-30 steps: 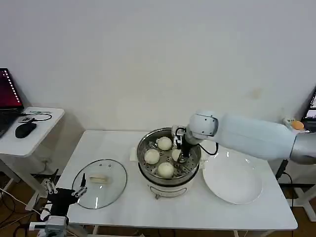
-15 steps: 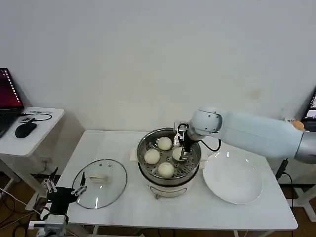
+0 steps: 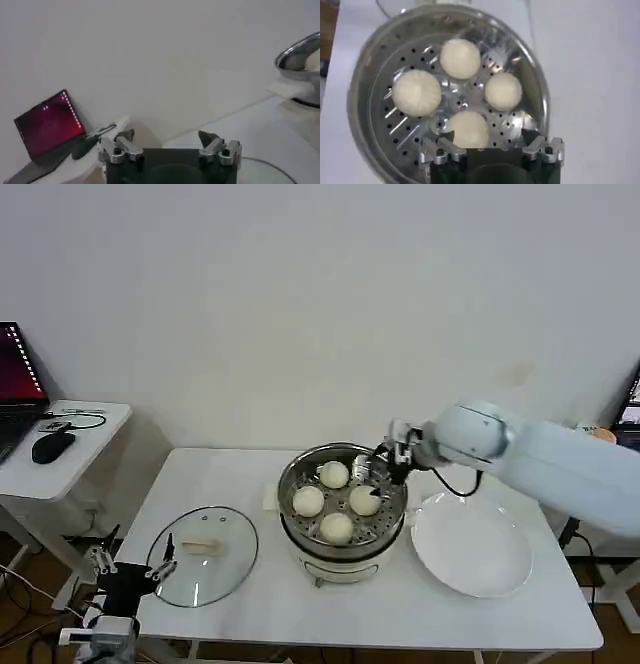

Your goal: Take steamed baozi put them in steamer then cover it.

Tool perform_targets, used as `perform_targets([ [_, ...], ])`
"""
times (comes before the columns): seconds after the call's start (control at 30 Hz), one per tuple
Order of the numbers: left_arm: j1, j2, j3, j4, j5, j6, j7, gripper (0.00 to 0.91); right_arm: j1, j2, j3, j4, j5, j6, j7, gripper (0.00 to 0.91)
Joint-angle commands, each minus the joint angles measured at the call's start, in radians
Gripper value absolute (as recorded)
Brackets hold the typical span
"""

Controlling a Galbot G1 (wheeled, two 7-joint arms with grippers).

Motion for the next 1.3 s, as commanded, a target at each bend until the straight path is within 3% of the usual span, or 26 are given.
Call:
perform_targets([
  [0.03, -0.016, 0.027, -0.001, 0.039, -0.007, -0.013, 0.024, 0.907, -0.970, -0.181, 0.953, 0.213, -0.135, 0.315, 0.406, 0.907],
  [0.1, -0.024, 0.042, -0.003, 0.065, 0.023, -0.032, 0.033, 0.907, -1.149, -0.113, 1.172, 0.221, -0.155, 0.350, 0.458, 0.907],
  [0.17, -0.032, 0.053, -0.003, 0.088, 0.049, -0.048, 0.037, 0.907, -1.278, -0.018, 1.296, 0.228, -0.189, 0.407, 0.482, 0.907],
  [0.23, -0.035, 0.056, -0.001, 0.108, 0.059, -0.062, 0.042, 0.907, -1.406, 0.131, 1.423, 0.243, -0.230, 0.478, 0.483, 0.907],
  [0.27, -0.037, 0.056, 0.002, 0.118, 0.064, -0.073, 0.042, 0.907, -1.450, 0.222, 1.503, 0.249, -0.262, 0.504, 0.472, 0.907],
  [0.43, -0.044, 0.048, 0.013, 0.144, 0.153, -0.109, 0.046, 0.907, -1.579, 0.419, 1.659, 0.209, -0.354, 0.638, 0.375, 0.907],
  [0.47, -0.046, 0.049, 0.016, 0.154, 0.200, -0.120, 0.046, 0.907, -1.609, 0.503, 1.728, 0.192, -0.375, 0.682, 0.356, 0.907],
  [0.53, -0.046, 0.059, 0.017, 0.172, 0.280, -0.141, 0.055, 0.907, -1.654, 0.559, 1.785, 0.182, -0.361, 0.711, 0.324, 0.907],
  [0.67, -0.055, 0.077, 0.010, 0.232, 0.528, -0.205, 0.045, 0.907, -1.738, 0.620, 1.865, 0.176, -0.307, 0.709, 0.327, 0.907],
  [0.97, -0.125, 0.114, 0.097, 0.462, 0.984, -0.309, -0.051, 0.907, -1.865, 0.675, 1.913, 0.177, -0.319, 0.747, 0.349, 0.907],
  [1.3, -0.257, 0.143, 0.175, 0.615, 1.079, -0.299, -0.089, 0.907, -1.901, 0.713, 1.905, 0.198, -0.331, 0.755, 0.352, 0.907],
])
